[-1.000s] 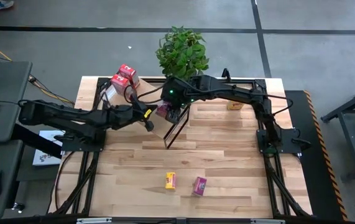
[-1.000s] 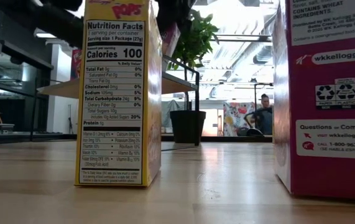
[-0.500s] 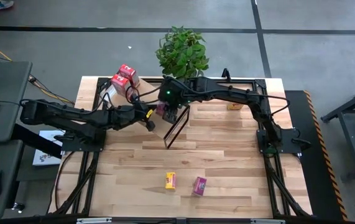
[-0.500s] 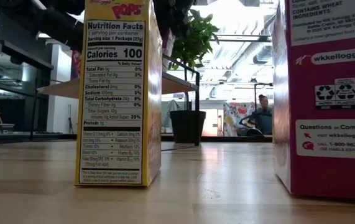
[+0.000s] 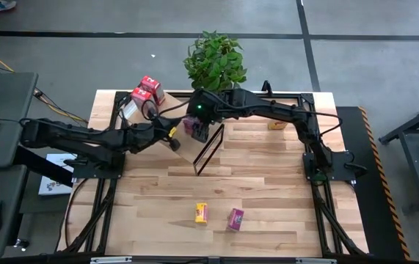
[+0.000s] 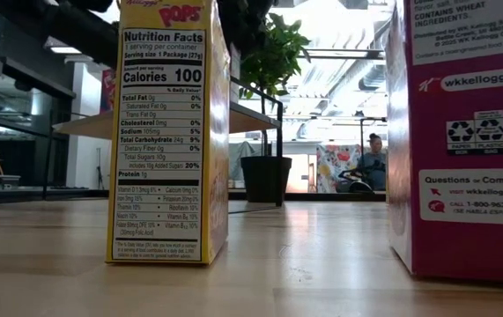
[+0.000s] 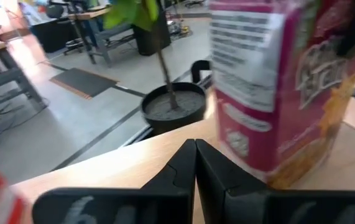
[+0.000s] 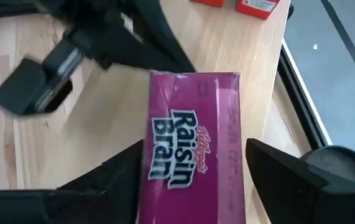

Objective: Stack cereal on shelf
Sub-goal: Put the top pink cereal box on the shelf

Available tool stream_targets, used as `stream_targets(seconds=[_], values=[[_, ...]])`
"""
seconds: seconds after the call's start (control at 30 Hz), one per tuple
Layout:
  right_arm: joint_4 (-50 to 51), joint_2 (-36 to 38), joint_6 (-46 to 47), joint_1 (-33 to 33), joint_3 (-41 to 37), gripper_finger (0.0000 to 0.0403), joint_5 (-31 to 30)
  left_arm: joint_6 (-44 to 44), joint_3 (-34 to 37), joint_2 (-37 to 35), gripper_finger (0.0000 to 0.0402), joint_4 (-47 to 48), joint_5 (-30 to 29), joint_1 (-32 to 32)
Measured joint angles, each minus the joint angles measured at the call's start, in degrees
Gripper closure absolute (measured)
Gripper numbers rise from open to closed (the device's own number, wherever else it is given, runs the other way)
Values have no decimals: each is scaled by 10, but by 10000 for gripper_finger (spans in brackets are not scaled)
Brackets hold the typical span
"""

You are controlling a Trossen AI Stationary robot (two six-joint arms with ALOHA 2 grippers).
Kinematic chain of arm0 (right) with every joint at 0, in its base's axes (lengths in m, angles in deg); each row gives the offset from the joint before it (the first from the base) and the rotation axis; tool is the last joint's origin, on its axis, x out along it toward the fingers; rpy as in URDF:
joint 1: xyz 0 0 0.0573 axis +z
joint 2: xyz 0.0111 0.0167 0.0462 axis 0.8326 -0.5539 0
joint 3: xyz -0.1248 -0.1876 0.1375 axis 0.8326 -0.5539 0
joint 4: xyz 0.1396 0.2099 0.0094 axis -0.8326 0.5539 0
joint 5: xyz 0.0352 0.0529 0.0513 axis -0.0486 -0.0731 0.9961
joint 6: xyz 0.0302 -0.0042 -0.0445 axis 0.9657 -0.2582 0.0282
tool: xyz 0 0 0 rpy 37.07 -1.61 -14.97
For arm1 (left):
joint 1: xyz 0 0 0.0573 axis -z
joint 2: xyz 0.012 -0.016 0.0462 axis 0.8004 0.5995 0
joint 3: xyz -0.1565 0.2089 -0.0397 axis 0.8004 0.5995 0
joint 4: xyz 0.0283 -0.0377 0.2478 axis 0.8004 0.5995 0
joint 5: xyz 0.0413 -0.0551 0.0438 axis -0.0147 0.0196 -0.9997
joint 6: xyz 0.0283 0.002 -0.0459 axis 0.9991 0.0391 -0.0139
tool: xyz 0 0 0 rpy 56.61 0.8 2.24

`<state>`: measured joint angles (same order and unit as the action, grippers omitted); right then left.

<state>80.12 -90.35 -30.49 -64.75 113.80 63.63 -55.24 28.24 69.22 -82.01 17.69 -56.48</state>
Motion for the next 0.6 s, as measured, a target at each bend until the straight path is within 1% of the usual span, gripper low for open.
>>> stream_targets(seconds=[0.07,0.13,0.3,0.4,0.47,0.6], values=[[11,1,-11,0,14,141,-9,0,0,-21,401,26,-17,0],[10,9,-28,0,12,141,-16,-3,0,-46,401,55,-29,0],[24,27,-48,1,14,141,-14,-21,0,-102,401,102,-34,6],[45,40,-55,6,14,142,-14,-21,0,-127,401,115,-27,26],[66,46,-57,9,14,144,-14,-15,0,-143,401,119,-10,42],[108,54,-58,17,14,162,-13,-5,0,-169,401,114,13,75]])
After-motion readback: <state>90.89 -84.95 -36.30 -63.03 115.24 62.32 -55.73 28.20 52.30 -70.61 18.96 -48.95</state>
